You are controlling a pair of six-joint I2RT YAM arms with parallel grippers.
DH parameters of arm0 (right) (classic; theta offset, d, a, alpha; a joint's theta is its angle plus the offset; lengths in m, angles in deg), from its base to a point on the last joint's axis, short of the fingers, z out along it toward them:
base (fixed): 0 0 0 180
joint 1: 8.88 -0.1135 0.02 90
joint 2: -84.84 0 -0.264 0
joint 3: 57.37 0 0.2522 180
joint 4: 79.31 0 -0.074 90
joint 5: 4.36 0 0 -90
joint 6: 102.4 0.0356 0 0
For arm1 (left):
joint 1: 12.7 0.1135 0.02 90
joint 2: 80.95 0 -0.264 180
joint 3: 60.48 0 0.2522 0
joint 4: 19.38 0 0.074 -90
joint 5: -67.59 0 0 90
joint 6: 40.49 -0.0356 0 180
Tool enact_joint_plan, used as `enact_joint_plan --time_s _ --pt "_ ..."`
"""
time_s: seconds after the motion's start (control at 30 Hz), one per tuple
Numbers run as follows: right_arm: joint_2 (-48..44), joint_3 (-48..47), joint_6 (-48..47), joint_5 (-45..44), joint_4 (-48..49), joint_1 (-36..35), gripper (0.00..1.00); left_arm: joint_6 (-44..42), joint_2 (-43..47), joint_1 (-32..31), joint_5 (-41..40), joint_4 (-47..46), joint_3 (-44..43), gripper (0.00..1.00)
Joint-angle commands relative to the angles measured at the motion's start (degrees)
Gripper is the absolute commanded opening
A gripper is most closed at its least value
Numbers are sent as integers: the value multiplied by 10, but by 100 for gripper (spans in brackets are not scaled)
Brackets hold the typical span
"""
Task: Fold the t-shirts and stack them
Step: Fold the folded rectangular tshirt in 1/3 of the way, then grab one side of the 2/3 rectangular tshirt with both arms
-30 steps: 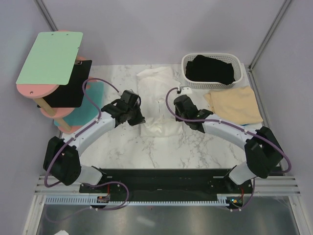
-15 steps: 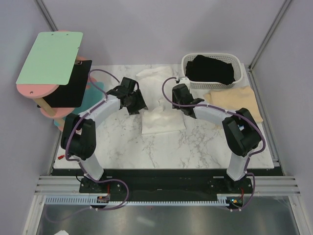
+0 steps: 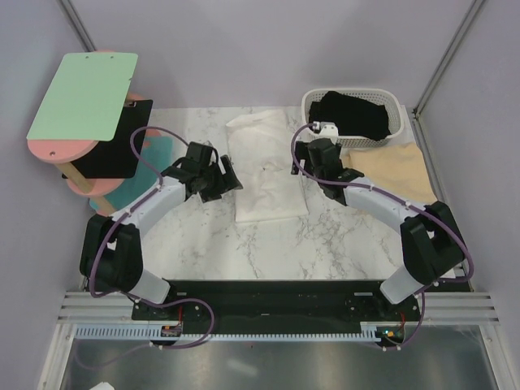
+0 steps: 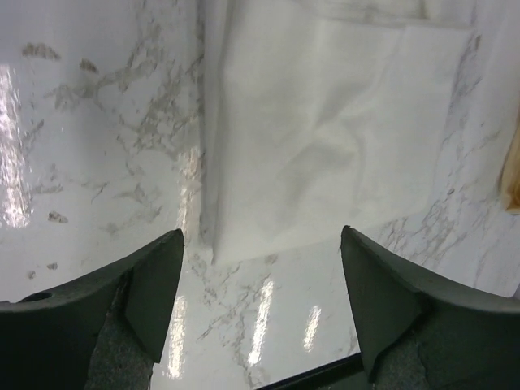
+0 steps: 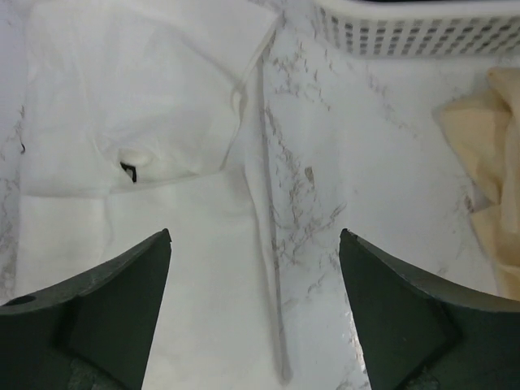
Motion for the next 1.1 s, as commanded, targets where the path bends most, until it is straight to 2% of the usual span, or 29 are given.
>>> enact_joint_plan --time_s 0.0,0.03,0.37,0.57,0.6,0.63,0.67,0.7,0.73,0.8,1.07 --pt "2 48 63 87 -58 7 86 16 20 -4 30 -55 96 81" --pt "3 65 70 99 -58 8 80 22 20 -6 36 -72 108 80" --pt "21 128 118 164 -33 9 69 40 -7 -15 54 -134 172 72" --pt "50 139 148 213 -36 9 55 50 -33 -24 67 -159 174 56" --pt "52 143 151 218 -35 9 51 52 -41 -24 67 -163 173 50" --pt "54 144 154 218 -38 8 42 52 -44 -26 70 -165 172 45" --pt "56 146 156 232 -39 10 39 52 -47 -27 71 -165 172 39" --pt "56 150 160 235 -40 10 35 53 -50 -27 71 -166 173 24" --pt "56 152 161 238 -40 9 20 54 -50 -27 70 -166 173 14" --pt "49 161 162 247 -40 8 0 58 -46 -28 70 -166 179 2" --pt "-32 225 164 267 -62 -3 0 85 62 -50 53 -137 247 2"
